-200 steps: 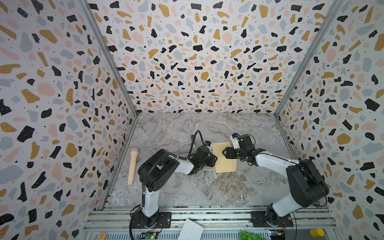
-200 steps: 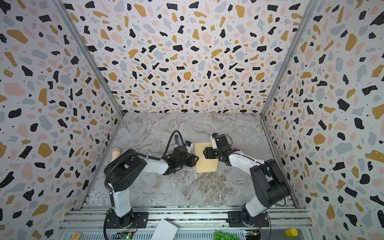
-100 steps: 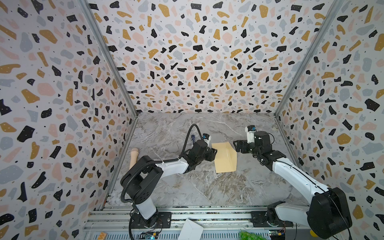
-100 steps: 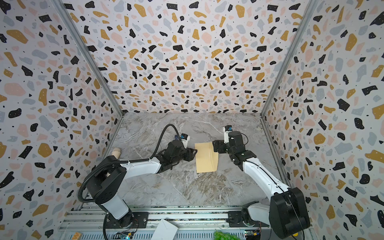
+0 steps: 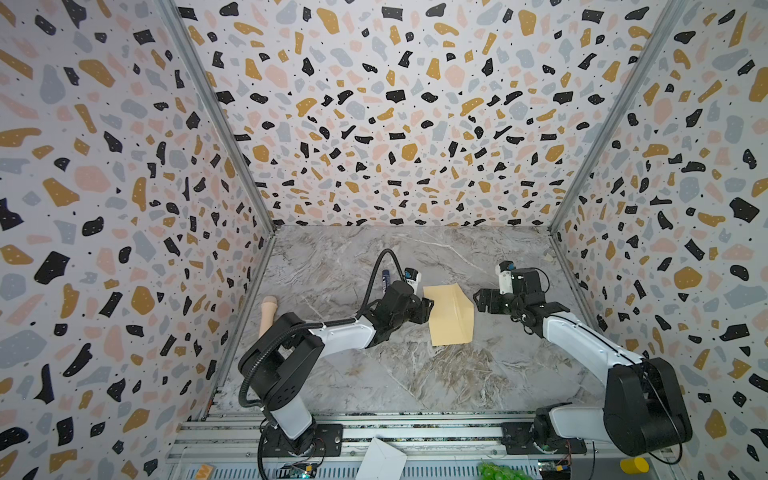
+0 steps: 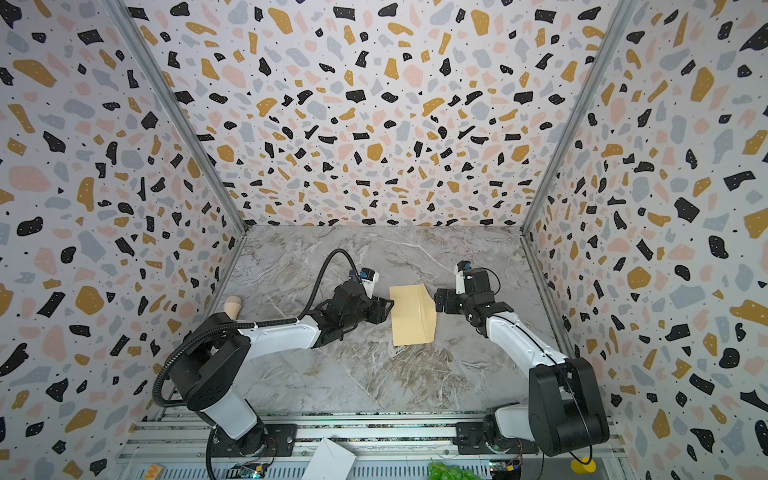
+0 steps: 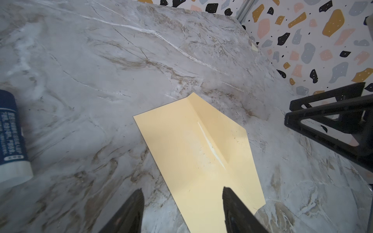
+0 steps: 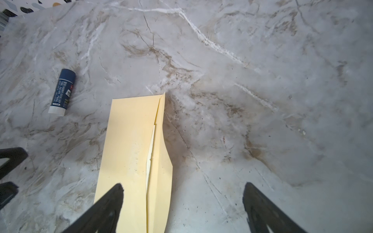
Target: Place the letter into the envelope and seal it
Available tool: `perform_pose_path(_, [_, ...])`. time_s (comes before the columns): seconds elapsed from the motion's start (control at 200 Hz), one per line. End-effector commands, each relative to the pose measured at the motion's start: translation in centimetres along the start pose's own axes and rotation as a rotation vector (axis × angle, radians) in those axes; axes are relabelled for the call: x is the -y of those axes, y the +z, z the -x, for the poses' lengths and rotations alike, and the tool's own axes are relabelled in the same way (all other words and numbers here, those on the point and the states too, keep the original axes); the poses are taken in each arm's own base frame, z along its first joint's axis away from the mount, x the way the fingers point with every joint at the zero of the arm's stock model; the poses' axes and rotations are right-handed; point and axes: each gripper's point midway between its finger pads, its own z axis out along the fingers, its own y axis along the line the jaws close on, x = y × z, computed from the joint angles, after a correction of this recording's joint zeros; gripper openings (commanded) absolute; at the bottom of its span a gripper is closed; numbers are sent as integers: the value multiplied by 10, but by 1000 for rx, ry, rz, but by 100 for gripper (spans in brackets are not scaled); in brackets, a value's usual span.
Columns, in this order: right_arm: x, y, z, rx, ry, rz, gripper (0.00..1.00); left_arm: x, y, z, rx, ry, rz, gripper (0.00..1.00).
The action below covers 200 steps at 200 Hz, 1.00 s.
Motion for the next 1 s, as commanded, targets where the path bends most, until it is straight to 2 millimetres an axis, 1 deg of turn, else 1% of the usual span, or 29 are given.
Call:
perform_pose_path(0.0, [0, 6, -5, -17, 16, 23, 94, 3, -12, 18, 68, 34, 1, 64])
perform_pose_path(0.105, [-3, 11, -6, -36, 27, 51, 93, 3, -15, 18, 71, 45, 1, 66])
perform_pose_path(0.235, [0, 14, -8, -49, 39, 45, 93, 4, -15, 14, 66, 50, -14, 67])
perform_pose_path(0.426, [-11, 11, -9, -61, 33, 111, 93, 5, -28, 17, 93, 65, -24, 67])
perform_pose_path(0.591, [-15, 14, -11, -61, 26, 135, 91, 5, -44, 25, 151, 69, -22, 70])
perform_pose_path(0.691, [-14, 19, -14, -87, 31, 138, 89, 9, -50, 32, 176, 74, -37, 71])
perform_pose_path(0.796, [-17, 22, -19, -105, 33, 147, 89, 13, -63, 42, 224, 77, -55, 73])
perform_pose_path(0.896, [-22, 15, -18, -96, 8, 161, 88, 21, -75, 53, 262, 101, -78, 75])
perform_pose_path(0.996, [-26, 8, -16, -57, 6, 171, 89, 23, -86, 61, 304, 122, -82, 76])
